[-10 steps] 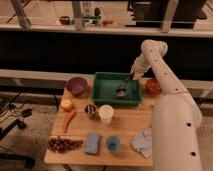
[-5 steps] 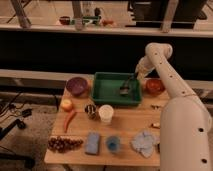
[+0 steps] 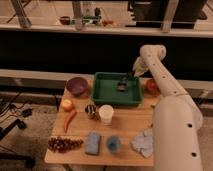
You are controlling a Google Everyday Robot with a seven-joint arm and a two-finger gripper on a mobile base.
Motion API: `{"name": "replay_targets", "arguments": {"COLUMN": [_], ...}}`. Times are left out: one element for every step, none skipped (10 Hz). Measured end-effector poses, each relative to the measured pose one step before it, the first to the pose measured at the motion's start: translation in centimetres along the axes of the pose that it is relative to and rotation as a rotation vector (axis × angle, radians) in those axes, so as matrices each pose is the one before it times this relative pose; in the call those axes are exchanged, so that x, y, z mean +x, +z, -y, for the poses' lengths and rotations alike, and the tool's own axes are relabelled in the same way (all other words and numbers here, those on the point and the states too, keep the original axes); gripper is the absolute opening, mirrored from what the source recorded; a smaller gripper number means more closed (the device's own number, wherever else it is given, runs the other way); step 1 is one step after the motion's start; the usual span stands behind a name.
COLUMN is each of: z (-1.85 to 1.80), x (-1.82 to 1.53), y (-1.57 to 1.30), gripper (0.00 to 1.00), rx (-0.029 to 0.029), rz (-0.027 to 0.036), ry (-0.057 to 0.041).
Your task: Wipe tray with brush
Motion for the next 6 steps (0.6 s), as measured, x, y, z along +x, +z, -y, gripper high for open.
{"name": "replay_targets", "arguments": {"z": [0.419, 0.411, 0.282, 0.178, 0.206, 0.296], "x": [0.204, 0.032, -0.545, -0.793, -1.563, -1.642], "y": [0.418, 0.318, -0.069, -0.261, -0.481, -0.492], "gripper": [0.09, 0.09, 0.09, 0.09, 0.09, 0.09], "rx": [0.00993, 0.00959, 0.00933, 0.00723, 0.00885, 0.00863], "rz": [-0.00868, -0.00212, 0.00989, 0.0147, 0.02837, 0.03251], "ry": [0.0094, 0.00984, 0.00166, 0.00098, 0.00088, 0.00061]}}
